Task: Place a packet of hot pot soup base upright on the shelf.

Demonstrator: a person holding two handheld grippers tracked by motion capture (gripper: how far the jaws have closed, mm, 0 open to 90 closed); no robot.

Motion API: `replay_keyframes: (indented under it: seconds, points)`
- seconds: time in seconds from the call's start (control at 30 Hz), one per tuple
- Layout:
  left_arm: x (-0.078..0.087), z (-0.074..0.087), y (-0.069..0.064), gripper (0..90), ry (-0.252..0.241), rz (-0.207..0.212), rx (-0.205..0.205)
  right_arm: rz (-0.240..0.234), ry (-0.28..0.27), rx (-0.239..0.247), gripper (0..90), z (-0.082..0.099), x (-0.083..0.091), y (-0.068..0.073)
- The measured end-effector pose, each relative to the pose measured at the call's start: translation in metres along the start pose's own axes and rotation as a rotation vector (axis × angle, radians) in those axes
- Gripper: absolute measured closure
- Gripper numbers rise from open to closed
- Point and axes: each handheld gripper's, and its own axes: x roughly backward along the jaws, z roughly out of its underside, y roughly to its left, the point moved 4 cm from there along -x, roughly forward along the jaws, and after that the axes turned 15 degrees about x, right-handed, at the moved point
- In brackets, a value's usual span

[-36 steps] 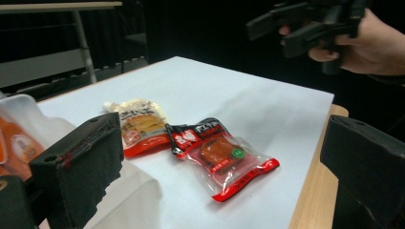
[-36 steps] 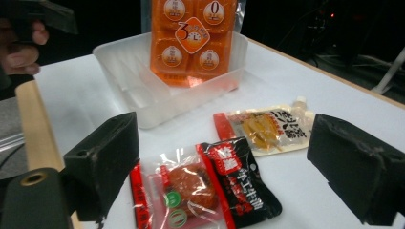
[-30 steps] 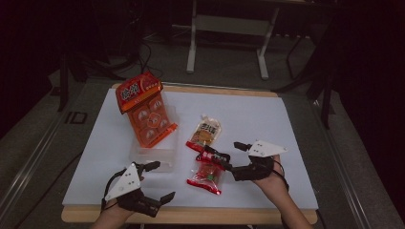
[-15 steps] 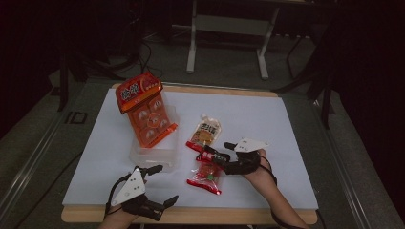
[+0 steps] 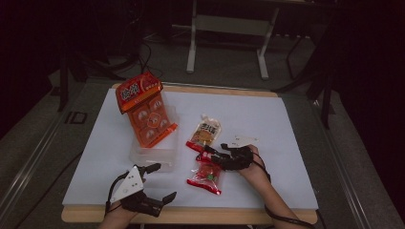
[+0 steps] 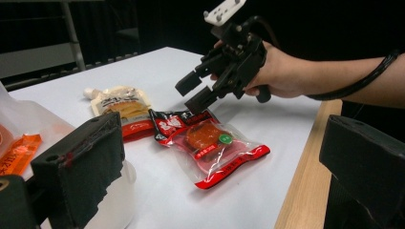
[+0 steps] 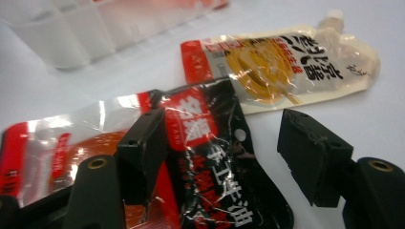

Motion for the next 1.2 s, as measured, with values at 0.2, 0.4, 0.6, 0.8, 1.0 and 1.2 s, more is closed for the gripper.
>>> replay_keyframes:
  seconds: [0.2,0.4,0.6,0.8,1.0,1.2]
  points:
    - [-0.001,0.002,0.001,3.7,0.021,-0.001,-0.016,-0.006,0.042,-0.011,33.8,0.009,-0.011,-0.002]
    - [0.0,0.0,0.002,3.7,0.007,-0.009,-0.002,-0.023,0.052,-0.054,31.9,0.013,-0.015,-0.004]
    - [0.0,0.0,0.003,3.2,0.007,-0.013,0.013,-0.042,0.075,-0.079,34.3,0.016,-0.019,-0.003]
    - [0.0,0.0,0.003,3.1,0.008,-0.009,0.01,-0.025,0.105,0.002,47.3,0.014,-0.02,0.003]
    - [-0.001,0.001,0.002,3.1,0.013,-0.011,0.002,-0.052,0.131,0.031,79.5,0.007,-0.02,0.012]
    - [-0.001,0.001,0.002,3.1,0.006,-0.006,0.005,-0.049,0.147,0.003,84.5,0.005,-0.021,0.013]
